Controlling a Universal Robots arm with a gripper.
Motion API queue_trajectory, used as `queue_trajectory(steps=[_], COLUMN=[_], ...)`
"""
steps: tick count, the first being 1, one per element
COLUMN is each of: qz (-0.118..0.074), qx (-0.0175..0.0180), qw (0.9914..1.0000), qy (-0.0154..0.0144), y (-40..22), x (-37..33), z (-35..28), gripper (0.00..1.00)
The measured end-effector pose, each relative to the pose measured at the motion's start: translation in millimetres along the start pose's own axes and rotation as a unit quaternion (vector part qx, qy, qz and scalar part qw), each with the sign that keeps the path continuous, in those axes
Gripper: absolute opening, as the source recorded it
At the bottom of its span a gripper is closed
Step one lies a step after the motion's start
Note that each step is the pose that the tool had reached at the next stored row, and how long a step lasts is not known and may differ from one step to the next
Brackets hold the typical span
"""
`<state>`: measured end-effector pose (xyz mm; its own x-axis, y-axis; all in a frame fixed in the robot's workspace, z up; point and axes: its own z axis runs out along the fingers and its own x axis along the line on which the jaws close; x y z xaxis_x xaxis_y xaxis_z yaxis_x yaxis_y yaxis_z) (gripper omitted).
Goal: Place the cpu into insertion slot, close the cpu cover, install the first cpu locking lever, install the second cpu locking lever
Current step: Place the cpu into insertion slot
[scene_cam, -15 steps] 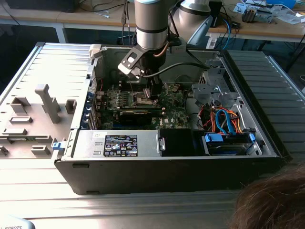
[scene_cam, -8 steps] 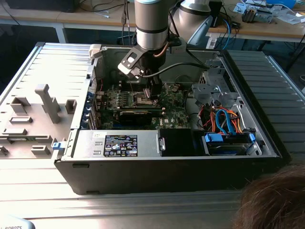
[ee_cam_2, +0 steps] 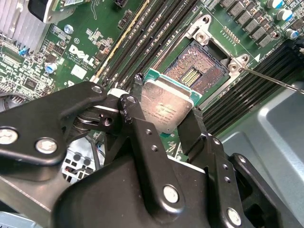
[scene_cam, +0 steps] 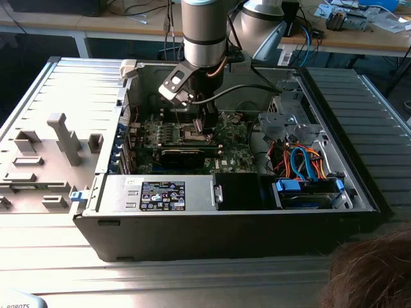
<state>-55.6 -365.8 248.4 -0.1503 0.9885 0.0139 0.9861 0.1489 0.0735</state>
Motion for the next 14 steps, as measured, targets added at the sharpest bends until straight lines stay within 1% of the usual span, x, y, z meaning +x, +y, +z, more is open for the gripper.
queue_trajectory(steps=[14], qz=[0.009], qx=[-0.0001], qw=[0.99996], qy=[-0.0007], y=[0.0], x=[0.0], z=[0.5], gripper=[0.55])
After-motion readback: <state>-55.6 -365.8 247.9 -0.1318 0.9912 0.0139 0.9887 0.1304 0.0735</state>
